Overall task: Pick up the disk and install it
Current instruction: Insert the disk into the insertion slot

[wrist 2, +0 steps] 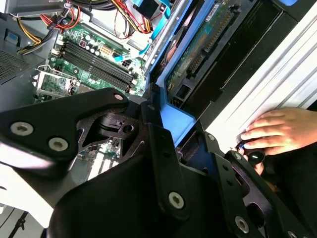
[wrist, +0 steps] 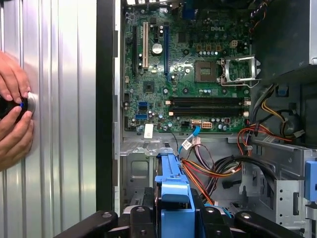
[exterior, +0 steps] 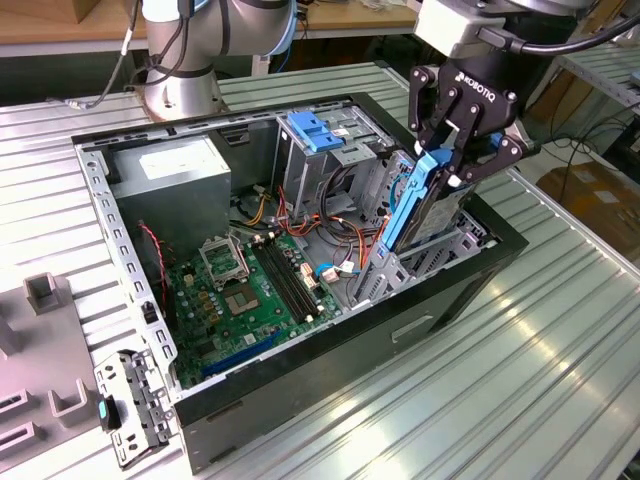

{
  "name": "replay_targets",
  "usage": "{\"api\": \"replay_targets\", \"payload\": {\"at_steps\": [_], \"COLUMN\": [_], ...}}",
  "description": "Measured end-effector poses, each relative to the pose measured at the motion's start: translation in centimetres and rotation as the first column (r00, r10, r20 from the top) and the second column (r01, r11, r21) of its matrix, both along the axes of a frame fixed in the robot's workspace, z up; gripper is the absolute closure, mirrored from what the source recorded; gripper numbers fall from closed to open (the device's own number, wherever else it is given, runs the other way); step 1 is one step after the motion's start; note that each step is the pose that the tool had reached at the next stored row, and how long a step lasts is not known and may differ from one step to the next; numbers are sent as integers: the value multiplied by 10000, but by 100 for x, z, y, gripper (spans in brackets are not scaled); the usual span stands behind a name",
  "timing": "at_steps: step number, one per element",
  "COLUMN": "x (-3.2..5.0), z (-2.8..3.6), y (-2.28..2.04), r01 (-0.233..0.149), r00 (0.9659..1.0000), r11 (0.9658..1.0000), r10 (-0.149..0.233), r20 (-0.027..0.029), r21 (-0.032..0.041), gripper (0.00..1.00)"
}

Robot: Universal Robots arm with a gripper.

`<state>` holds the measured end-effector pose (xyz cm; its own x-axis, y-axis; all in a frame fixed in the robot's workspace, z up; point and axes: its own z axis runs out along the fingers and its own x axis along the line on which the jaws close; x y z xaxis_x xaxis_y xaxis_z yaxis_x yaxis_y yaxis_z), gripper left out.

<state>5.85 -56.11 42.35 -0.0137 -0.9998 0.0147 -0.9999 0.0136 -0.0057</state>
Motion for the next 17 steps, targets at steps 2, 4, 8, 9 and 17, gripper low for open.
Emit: {"api": "replay_targets", "payload": {"at_steps": [2,4,8,9,17], "x": [0,0,0,0,0], "z": [-1,-2,-3,-3,-64], "y": [0,0,0,0,-1], "r01": [0,0,0,0,0], "r00": [10000,10000,10000,10000,10000], "r11": [10000,10000,10000,10000,10000], "r10": [0,0,0,0,0], "r20": [0,0,0,0,0], "r21": [1,2,2,2,3], "gripper": [63,63,63,63,63]}}
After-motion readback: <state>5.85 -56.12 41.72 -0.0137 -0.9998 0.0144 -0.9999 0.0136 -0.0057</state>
